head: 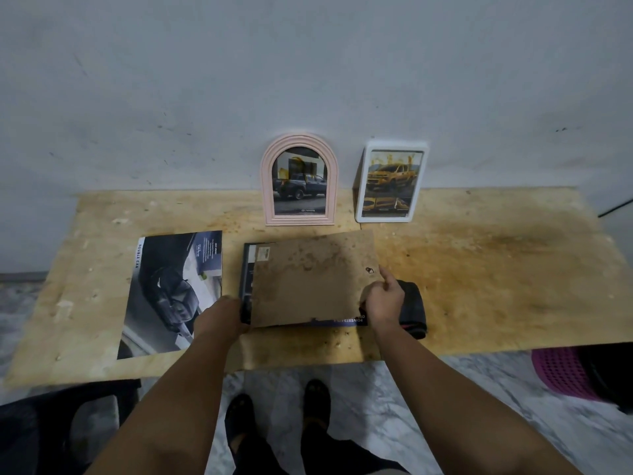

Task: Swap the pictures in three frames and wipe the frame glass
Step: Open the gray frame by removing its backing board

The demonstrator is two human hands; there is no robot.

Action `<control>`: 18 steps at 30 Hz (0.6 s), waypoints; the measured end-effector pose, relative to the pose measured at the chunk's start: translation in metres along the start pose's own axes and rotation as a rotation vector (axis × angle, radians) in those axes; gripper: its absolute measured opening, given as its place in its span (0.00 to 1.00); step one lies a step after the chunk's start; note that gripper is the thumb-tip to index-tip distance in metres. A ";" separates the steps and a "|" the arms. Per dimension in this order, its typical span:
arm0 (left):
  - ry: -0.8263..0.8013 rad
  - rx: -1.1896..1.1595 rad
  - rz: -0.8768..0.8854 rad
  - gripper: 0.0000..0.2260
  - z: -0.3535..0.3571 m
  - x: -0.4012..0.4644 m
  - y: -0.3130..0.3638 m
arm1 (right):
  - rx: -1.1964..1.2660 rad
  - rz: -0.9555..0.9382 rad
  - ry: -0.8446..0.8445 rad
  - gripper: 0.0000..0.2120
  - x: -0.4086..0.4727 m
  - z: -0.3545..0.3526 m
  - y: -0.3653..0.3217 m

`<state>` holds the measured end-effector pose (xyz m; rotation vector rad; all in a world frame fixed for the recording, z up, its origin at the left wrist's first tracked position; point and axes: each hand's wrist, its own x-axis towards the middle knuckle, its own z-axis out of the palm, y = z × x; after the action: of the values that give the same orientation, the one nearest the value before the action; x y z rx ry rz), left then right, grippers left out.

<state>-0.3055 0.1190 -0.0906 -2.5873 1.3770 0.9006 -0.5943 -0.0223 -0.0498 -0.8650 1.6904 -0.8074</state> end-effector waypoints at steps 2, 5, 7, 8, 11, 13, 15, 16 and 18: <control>-0.018 0.018 -0.009 0.21 -0.002 0.000 0.001 | -0.018 -0.013 0.000 0.23 0.001 0.000 0.000; -0.023 0.016 -0.005 0.20 -0.003 0.003 -0.001 | -0.034 -0.033 0.013 0.23 0.007 0.001 0.005; -0.026 0.015 -0.002 0.20 -0.004 0.004 -0.003 | -0.035 -0.035 0.008 0.23 0.007 0.002 0.005; -0.028 0.019 0.002 0.20 -0.005 0.005 -0.003 | -0.041 -0.038 0.008 0.23 0.007 0.003 0.005; -0.031 0.053 0.007 0.16 -0.005 0.005 -0.002 | -0.035 -0.032 0.041 0.23 0.008 0.000 0.000; -0.028 0.039 -0.008 0.16 -0.003 0.005 -0.002 | -0.023 -0.030 0.067 0.22 0.014 -0.008 -0.005; -0.024 0.034 -0.022 0.18 -0.002 0.004 -0.001 | -0.030 -0.051 0.063 0.22 0.019 -0.018 -0.010; -0.022 0.034 -0.023 0.18 -0.003 0.004 -0.001 | -0.034 -0.059 0.055 0.22 0.022 -0.024 -0.011; -0.024 0.036 -0.029 0.17 -0.004 0.002 0.002 | -0.009 -0.063 0.055 0.22 0.033 -0.036 -0.012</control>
<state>-0.3039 0.1151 -0.0880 -2.5542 1.3339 0.8912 -0.6338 -0.0529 -0.0462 -0.9135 1.7237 -0.8738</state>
